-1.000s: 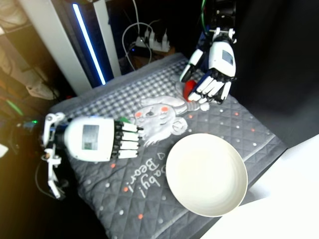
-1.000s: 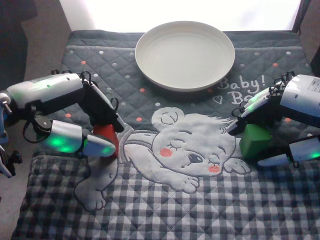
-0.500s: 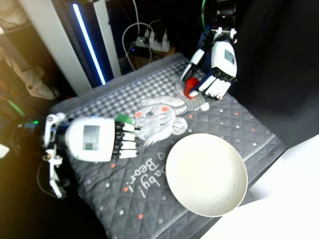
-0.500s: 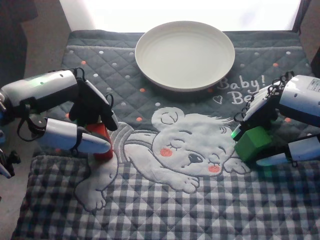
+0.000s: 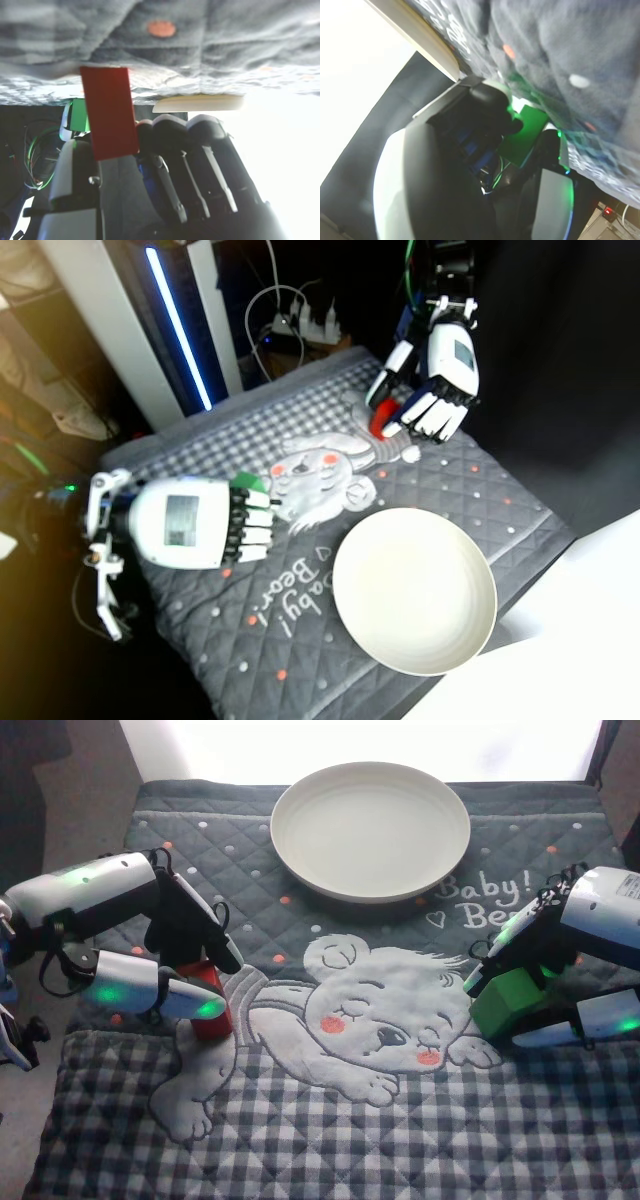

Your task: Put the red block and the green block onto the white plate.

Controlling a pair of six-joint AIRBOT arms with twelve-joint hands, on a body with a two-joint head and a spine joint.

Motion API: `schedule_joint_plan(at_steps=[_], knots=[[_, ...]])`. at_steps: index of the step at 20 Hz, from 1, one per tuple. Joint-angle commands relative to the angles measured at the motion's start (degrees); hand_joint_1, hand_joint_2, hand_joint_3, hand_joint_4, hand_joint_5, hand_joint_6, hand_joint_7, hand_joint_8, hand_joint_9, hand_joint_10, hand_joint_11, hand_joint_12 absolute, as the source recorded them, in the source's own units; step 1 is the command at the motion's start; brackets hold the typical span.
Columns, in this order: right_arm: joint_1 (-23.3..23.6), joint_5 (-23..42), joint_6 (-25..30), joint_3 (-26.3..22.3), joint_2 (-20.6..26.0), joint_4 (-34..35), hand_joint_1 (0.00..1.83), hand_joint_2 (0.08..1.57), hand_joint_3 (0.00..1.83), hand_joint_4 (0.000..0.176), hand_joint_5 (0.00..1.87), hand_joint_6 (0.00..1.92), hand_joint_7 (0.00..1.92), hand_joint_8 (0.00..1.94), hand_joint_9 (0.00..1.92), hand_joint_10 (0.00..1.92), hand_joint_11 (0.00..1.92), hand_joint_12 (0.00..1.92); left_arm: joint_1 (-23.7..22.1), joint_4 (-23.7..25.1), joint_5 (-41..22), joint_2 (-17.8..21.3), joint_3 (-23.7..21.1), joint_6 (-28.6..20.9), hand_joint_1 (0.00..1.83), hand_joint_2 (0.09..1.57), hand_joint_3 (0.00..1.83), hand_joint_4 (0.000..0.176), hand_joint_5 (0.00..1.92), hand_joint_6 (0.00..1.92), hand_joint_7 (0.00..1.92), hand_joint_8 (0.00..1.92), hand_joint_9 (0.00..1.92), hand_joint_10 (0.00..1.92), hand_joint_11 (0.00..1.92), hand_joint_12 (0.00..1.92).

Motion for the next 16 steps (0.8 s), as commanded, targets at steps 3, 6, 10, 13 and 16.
schedule_joint_plan(at_steps=[3, 6, 10, 13, 16], knots=[[0.54, 7.39, 0.35, 0.47, 0.53, 2.63, 1.21, 0.99, 0.0, 0.0, 1.3, 0.45, 0.95, 1.49, 0.92, 1.83, 0.95, 1.92, -1.7, -1.1, -7.06, -0.21, 0.41, -0.12, 1.26, 1.06, 0.01, 0.0, 1.3, 0.15, 0.98, 1.27, 0.85, 1.43, 0.6, 1.88], [0.57, 10.54, 0.73, 1.25, 0.51, 4.82, 1.21, 1.01, 0.0, 0.0, 1.23, 0.57, 0.99, 1.52, 0.97, 1.86, 1.0, 1.92, -4.85, -0.61, -9.95, -1.07, 0.9, 0.66, 1.29, 1.05, 0.0, 0.0, 1.34, 0.06, 1.09, 1.06, 0.98, 1.07, 0.67, 1.68], [9.45, 9.48, 0.25, 7.15, -4.03, 7.42, 1.27, 1.04, 0.0, 0.0, 1.2, 0.47, 1.12, 1.03, 1.07, 1.37, 1.01, 1.68, -14.11, -1.58, -8.82, -6.71, 7.08, 3.39, 1.29, 1.03, 0.0, 0.0, 1.38, 0.01, 1.12, 0.99, 0.98, 0.92, 0.66, 1.51], [14.71, 6.84, 0.26, 13.78, -9.54, 8.7, 1.28, 1.03, 0.0, 0.0, 1.12, 0.64, 1.26, 0.7, 1.16, 1.1, 1.01, 1.52, -19.21, -2.72, -6.24, -12.83, 14.03, 3.37, 1.29, 1.02, 0.0, 0.0, 1.39, 0.02, 1.16, 0.89, 1.07, 0.79, 0.82, 1.34], [20.08, 1.0, 0.25, 22.3, -16.07, 9.65, 1.18, 1.08, 0.0, 0.0, 1.05, 0.87, 1.22, 0.74, 1.14, 1.3, 1.04, 1.67, -23.09, -4.8, -4.32, -19.96, 22.86, 3.33, 1.26, 1.03, 0.0, 0.0, 1.14, 0.67, 1.24, 0.6, 1.24, 0.3, 0.97, 0.92]])
